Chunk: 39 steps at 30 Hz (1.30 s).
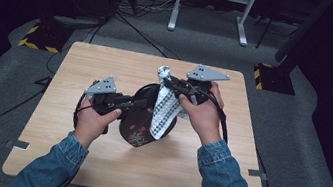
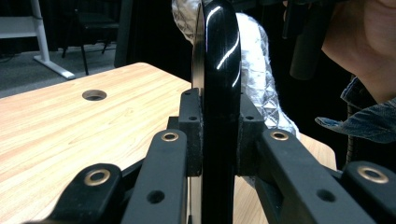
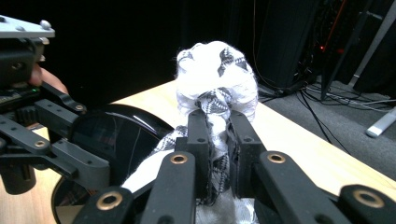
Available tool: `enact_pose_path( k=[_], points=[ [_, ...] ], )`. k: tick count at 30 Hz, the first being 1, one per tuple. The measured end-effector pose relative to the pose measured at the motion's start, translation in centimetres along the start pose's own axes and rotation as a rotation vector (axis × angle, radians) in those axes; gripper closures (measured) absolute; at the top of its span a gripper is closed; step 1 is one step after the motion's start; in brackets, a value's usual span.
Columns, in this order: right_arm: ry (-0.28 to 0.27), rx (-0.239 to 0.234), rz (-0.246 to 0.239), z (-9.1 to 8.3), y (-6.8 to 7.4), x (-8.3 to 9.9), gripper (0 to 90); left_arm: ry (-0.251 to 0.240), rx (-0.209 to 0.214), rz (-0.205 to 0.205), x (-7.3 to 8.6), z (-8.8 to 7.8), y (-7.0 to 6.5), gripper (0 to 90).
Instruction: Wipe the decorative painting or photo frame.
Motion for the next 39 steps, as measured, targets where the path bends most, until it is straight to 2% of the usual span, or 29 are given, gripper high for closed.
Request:
enact_pose_path(
  k=[18,31,39],
  points=[
    [0.009,0.036,0.048,-0.2,-1.7,2.0,81.4,-0.005,-0.001,-0.001,0.0,0.1,0.0,78.0],
    [0.0,0.042,0.08,-0.4,-2.5,2.9,81.3,-0.008,-0.001,-0.005,0.0,0.1,0.0,78.0],
    [0.019,0.074,0.095,-0.6,-3.4,3.9,81.4,-0.009,0.001,-0.004,0.0,0.1,0.0,78.0]
  ],
)
Point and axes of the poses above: each handheld gripper's, and its own axes: z roughly forward along the jaws, x roughly out of its underside, y roughly to its left, the point moved 5 cm from there along z, roughly forward along the jaws, and after that the axes turned 13 degrees about y, right-handed, at the moved point
